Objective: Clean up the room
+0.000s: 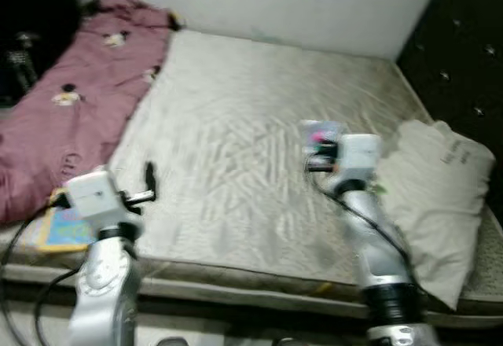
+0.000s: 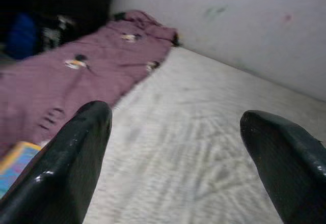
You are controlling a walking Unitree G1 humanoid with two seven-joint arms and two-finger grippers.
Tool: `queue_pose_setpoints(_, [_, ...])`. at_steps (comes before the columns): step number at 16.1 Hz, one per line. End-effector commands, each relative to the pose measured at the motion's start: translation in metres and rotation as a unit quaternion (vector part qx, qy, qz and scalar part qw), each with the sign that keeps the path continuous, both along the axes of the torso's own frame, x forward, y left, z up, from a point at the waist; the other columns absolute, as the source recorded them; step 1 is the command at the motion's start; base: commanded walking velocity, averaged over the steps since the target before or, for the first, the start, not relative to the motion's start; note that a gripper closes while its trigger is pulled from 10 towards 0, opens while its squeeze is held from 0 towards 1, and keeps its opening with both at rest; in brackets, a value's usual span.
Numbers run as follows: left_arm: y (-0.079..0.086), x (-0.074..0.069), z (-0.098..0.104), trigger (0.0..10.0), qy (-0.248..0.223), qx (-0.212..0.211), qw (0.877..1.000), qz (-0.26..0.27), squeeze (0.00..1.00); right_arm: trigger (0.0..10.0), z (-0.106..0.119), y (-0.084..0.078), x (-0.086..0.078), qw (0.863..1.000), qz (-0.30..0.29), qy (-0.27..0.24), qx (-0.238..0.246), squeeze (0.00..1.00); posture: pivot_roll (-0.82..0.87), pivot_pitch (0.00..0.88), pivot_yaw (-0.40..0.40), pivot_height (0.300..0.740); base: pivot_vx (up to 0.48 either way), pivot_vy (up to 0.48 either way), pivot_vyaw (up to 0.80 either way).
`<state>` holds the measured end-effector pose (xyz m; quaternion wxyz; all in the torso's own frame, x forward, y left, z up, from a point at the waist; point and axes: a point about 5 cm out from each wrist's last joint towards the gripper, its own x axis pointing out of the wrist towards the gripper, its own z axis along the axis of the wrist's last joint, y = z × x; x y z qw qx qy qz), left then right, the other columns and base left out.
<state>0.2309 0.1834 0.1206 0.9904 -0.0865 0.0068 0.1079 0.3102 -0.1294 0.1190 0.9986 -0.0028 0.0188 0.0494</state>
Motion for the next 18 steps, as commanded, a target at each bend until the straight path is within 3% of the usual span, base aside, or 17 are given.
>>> queue_pose_setpoints(1, [-0.0105, 0.0027, 0.0031, 10.0, -0.006, -0.009, 1.0, -0.015, 0.0, 10.0, 0.0034, -0.0165, 0.0004, 1.0, -0.023, -0.004, -0.007, 0.0, 0.1, 0.0, -0.07, 0.74, 0.0, 0.48, 0.0])
queue_pose_setpoints(4, [-0.0105, 0.0029, 0.0032, 10.0, -0.008, -0.012, 1.0, -0.015, 0.0, 10.0, 0.0022, -0.0159, 0.0001, 1.0, -0.017, 0.001, -0.007, 0.0, 0.1, 0.0, -0.07, 0.74, 0.0, 0.479, 0.0])
queue_pose_setpoints(12, [-0.0119, 0.0027, 0.0038, 10.0, -0.009, -0.017, 1.0, -0.019, 0.0, 10.0, -0.0032, -0.0107, -0.0021, 1.0, 0.003, 0.017, -0.006, 0.0, 0.1, 0.0, -0.072, 0.74, 0.0, 0.0, 0.0])
queue_pose_setpoints(18, [-0.0125, 0.0026, 0.0033, 10.0, -0.01, -0.021, 0.999, -0.023, 0.0, 10.0, -0.006, -0.0092, -0.0029, 1.0, 0.012, 0.028, -0.006, 0.0, 0.1, 0.0, -0.074, 0.74, 0.0, 0.0, -0.77])
